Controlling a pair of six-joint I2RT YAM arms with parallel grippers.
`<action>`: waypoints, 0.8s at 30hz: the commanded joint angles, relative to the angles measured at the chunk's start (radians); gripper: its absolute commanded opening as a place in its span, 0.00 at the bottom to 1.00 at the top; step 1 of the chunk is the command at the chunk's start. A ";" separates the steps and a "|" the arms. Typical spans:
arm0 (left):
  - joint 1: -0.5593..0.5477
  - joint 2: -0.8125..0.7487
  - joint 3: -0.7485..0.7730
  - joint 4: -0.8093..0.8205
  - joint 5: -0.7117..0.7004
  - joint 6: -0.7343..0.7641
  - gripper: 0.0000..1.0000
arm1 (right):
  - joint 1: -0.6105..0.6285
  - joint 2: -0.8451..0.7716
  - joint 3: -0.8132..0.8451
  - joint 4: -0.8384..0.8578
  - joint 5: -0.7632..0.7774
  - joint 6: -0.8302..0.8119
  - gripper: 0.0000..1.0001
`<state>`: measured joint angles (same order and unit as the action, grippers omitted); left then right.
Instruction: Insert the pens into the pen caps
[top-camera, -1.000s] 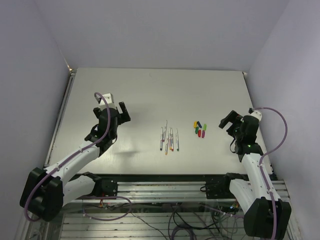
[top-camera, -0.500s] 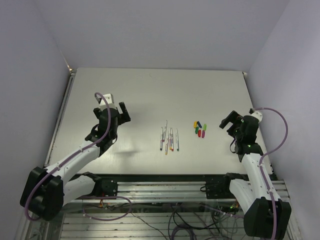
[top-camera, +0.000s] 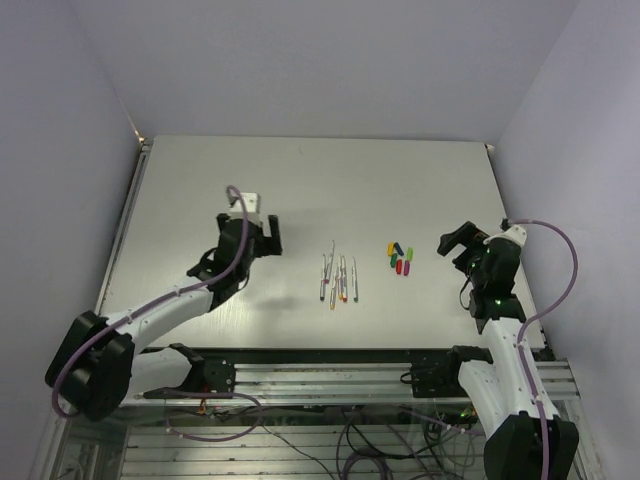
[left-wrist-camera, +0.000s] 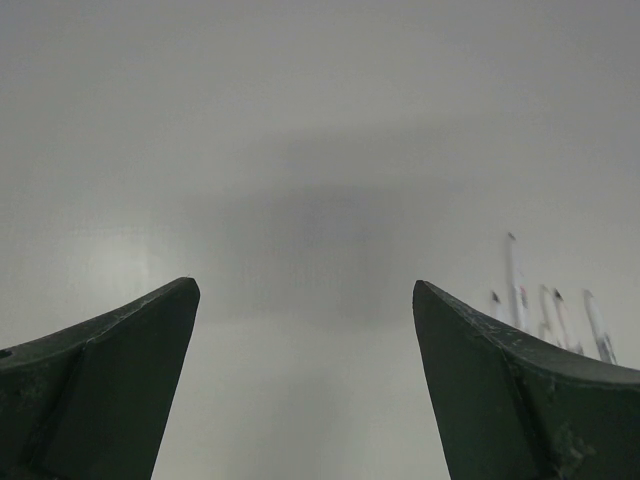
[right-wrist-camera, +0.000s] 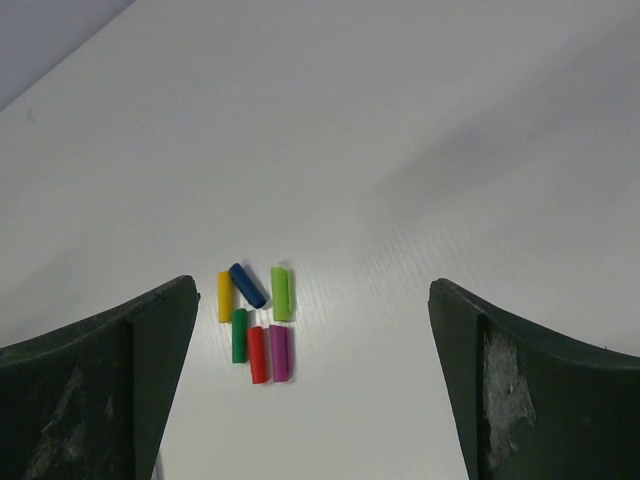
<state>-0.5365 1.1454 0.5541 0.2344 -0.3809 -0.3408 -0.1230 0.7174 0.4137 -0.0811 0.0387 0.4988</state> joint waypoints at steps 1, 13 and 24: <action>-0.165 0.065 0.081 -0.017 -0.085 0.105 0.99 | 0.001 0.042 -0.003 0.083 -0.085 -0.007 1.00; -0.213 0.233 0.114 0.029 0.120 0.039 0.99 | 0.000 0.174 0.025 0.168 -0.181 0.034 1.00; -0.214 0.350 0.166 -0.007 0.211 -0.029 0.99 | 0.003 0.144 0.016 0.179 -0.256 -0.035 0.54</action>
<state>-0.7483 1.4689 0.6769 0.2192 -0.2337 -0.3279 -0.1230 0.9054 0.4149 0.0673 -0.1986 0.5026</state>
